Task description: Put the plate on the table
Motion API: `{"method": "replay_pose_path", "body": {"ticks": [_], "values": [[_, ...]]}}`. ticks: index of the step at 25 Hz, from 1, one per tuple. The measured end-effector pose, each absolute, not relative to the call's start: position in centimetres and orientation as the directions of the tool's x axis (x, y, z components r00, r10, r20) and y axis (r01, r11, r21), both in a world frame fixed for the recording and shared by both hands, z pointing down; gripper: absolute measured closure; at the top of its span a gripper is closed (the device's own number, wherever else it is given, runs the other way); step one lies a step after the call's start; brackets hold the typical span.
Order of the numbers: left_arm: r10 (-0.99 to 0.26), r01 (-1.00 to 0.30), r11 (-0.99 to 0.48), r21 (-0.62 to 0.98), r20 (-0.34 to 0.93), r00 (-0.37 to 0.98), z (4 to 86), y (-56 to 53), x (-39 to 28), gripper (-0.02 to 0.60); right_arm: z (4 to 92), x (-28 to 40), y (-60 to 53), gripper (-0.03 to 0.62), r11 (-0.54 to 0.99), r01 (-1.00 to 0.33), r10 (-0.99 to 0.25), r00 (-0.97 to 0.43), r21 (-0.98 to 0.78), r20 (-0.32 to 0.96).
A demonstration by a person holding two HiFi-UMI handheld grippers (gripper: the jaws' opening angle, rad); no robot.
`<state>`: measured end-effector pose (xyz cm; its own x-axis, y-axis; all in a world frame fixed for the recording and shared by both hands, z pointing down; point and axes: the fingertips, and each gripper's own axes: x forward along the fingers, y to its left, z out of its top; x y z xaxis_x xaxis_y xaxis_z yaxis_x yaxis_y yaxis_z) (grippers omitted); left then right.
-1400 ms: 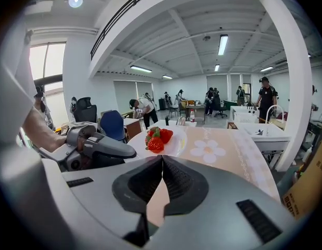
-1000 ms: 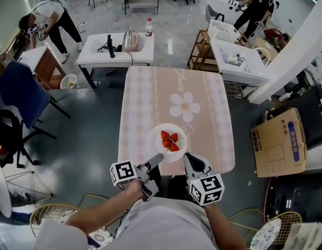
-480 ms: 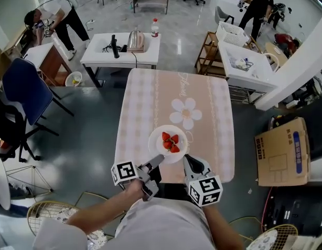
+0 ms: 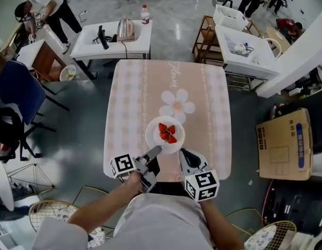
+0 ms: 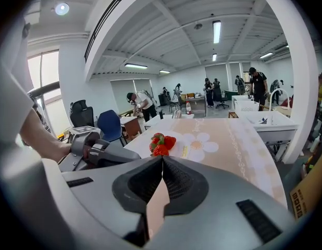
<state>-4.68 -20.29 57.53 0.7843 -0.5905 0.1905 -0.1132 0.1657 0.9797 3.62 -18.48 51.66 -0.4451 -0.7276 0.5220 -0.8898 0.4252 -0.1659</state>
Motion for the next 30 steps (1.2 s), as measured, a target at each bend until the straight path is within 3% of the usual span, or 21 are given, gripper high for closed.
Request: {"method": "replay_pose_path", "body": {"ticks": [30], "values": [[-0.623, -0.203, 0.243, 0.948, 0.313, 0.717, 64.3, -25.8, -0.1, 0.561, 57.2, 6.9, -23.4, 0.589, 0.43, -0.851, -0.639, -0.523, -0.302, 0.564]]}}
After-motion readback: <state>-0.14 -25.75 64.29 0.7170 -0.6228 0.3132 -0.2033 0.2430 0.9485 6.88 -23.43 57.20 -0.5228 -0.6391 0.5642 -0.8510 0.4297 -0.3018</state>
